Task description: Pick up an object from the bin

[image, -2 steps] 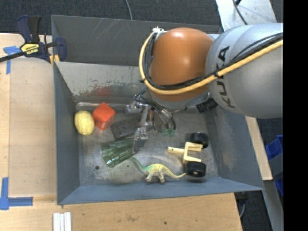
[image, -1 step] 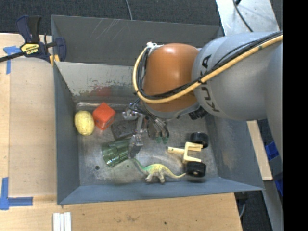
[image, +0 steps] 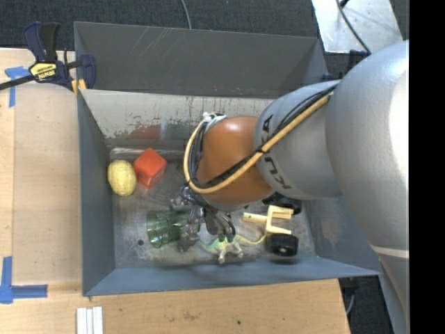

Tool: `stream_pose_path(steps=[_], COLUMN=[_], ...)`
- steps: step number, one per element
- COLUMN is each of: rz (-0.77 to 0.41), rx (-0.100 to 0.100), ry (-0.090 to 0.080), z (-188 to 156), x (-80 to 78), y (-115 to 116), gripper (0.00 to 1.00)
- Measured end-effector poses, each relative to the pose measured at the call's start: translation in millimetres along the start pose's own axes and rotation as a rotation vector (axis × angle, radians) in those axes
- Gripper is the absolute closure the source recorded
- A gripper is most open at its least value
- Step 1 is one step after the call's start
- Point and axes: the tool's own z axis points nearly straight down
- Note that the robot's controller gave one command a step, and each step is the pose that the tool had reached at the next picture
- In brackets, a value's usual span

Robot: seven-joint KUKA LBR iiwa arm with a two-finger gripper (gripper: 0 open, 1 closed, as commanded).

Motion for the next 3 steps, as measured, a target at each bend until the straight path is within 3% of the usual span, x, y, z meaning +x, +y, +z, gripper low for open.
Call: stream_pose_path(steps=[1, 2, 3], rz=[0.000, -0.039, -0.040], rx=[0.000, 0.004, 0.004], ry=[0.000, 0.022, 0.022], z=[0, -116, -116], x=[0.0, -1.1, -1.1], y=[0, 8, 8], gripper=[1.00, 1.00, 1.00])
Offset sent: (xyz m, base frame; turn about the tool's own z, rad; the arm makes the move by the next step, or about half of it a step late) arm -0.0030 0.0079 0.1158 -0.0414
